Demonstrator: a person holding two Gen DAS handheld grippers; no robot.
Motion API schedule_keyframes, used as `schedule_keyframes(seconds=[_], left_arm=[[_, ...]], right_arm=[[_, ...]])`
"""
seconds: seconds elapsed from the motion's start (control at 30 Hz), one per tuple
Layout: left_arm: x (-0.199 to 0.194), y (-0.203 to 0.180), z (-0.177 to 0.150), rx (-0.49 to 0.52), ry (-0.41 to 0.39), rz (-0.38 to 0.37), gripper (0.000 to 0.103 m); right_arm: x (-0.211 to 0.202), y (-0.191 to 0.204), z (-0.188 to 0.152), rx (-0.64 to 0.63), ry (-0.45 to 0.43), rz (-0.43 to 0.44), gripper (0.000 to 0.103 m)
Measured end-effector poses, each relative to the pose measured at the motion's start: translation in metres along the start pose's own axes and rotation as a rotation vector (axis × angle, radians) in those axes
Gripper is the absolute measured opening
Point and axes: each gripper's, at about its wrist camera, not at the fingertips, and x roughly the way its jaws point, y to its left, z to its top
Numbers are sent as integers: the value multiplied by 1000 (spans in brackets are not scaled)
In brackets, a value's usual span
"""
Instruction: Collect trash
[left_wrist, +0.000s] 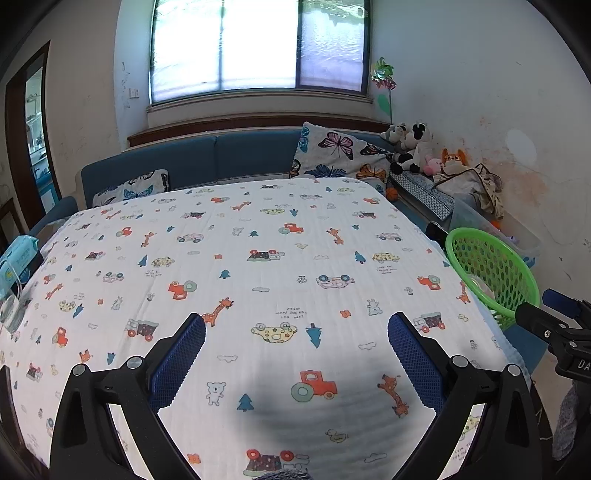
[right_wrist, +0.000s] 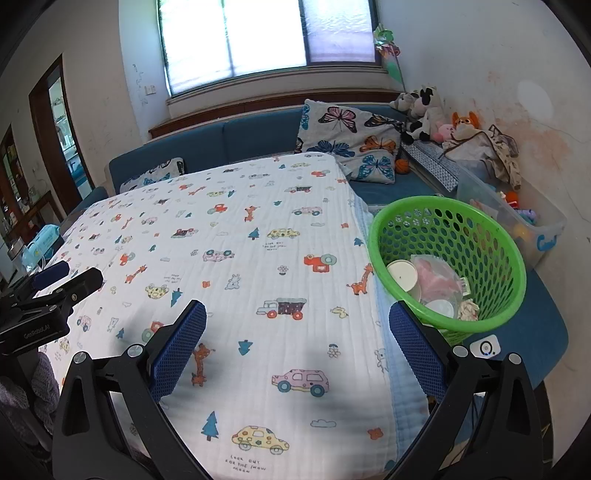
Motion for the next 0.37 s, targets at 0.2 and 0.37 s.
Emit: schedule_keyframes(seconds=[0.2,0.37], left_arm=[[1,1,-1,-6,6,0,96],[1,1,-2,-6,7,-6,96]], right_arm=[[0,0,0,-2,0,1,98],[1,1,0,-4,1,4,98]])
